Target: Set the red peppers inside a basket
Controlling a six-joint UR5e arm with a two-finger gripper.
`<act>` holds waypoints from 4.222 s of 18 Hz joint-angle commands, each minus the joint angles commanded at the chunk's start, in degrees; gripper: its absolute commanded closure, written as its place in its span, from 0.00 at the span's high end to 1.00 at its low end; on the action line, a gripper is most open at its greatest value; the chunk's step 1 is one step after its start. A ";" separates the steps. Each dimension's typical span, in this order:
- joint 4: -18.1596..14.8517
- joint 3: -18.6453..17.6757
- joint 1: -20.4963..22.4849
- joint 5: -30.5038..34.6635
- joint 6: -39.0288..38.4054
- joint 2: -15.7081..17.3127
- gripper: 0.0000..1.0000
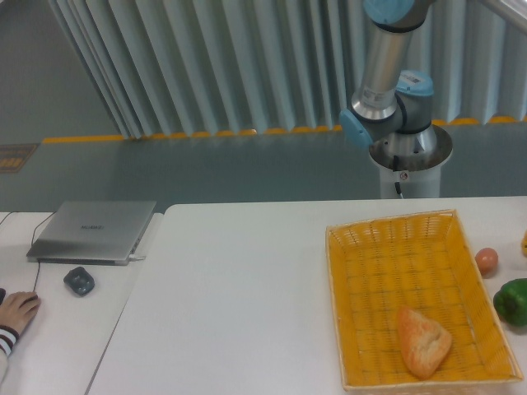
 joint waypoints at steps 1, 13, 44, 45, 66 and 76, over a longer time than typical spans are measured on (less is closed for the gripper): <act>0.00 0.00 0.17 -0.09 -2.02 -0.09 1.00; 3.42 -1.76 -0.09 -0.26 -10.65 -1.49 1.00; 10.72 -4.05 -0.09 0.00 -10.74 -5.98 0.44; 10.64 -3.96 -0.09 0.00 -10.83 -5.80 0.44; -0.17 -5.89 -15.90 -4.48 -29.37 8.61 0.44; 0.62 -9.05 -33.56 2.55 -47.03 9.41 0.45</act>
